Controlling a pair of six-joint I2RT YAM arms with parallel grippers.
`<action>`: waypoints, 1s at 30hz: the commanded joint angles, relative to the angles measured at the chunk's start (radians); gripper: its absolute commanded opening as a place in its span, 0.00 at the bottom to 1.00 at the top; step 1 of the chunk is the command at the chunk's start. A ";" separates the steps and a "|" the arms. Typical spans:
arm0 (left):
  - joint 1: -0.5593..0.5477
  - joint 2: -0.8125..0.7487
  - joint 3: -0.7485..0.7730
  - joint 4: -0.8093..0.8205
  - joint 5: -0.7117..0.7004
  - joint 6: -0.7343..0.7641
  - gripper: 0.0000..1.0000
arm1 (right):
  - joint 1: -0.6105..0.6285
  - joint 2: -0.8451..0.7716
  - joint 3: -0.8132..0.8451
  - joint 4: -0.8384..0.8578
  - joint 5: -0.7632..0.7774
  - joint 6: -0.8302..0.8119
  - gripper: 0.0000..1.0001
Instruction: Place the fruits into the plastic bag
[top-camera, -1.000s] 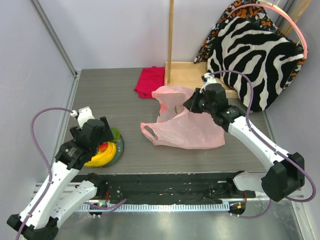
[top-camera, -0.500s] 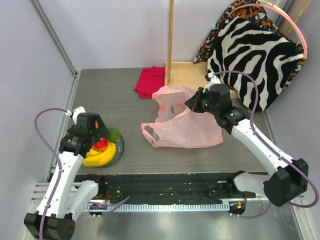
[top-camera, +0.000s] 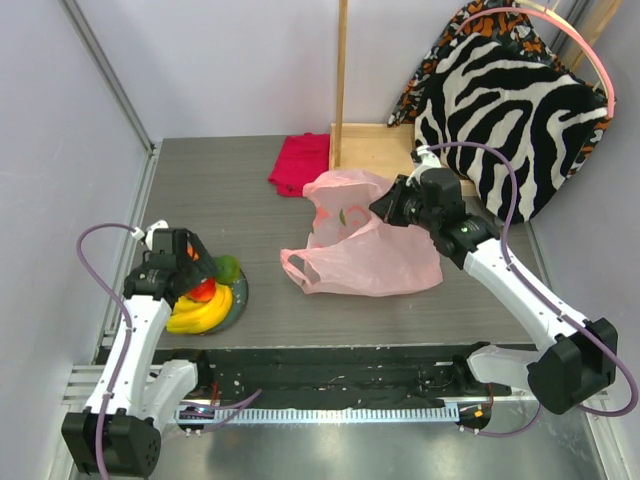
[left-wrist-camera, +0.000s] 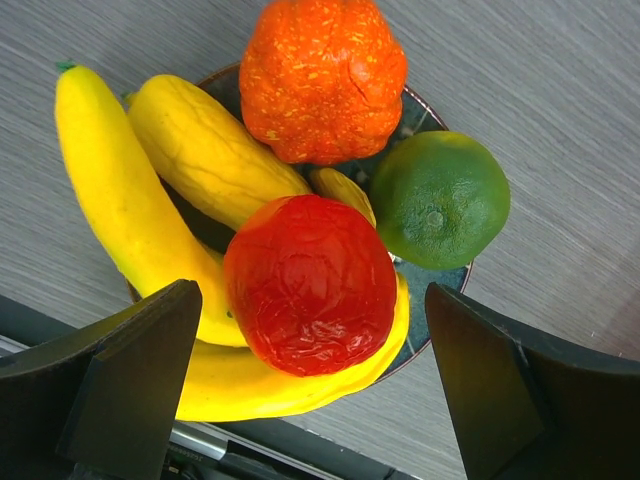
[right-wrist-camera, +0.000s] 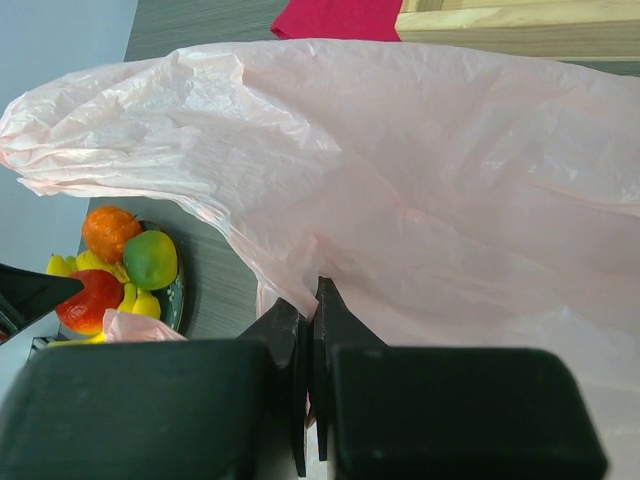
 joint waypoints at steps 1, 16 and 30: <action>0.016 0.034 0.000 0.052 0.048 0.017 1.00 | -0.005 -0.050 -0.006 0.055 -0.009 0.006 0.01; 0.025 0.082 -0.006 0.058 0.080 0.017 0.92 | -0.008 -0.067 -0.009 0.057 -0.006 0.009 0.01; 0.025 0.034 0.002 0.044 0.067 0.008 0.51 | -0.012 -0.070 -0.012 0.058 -0.006 0.009 0.01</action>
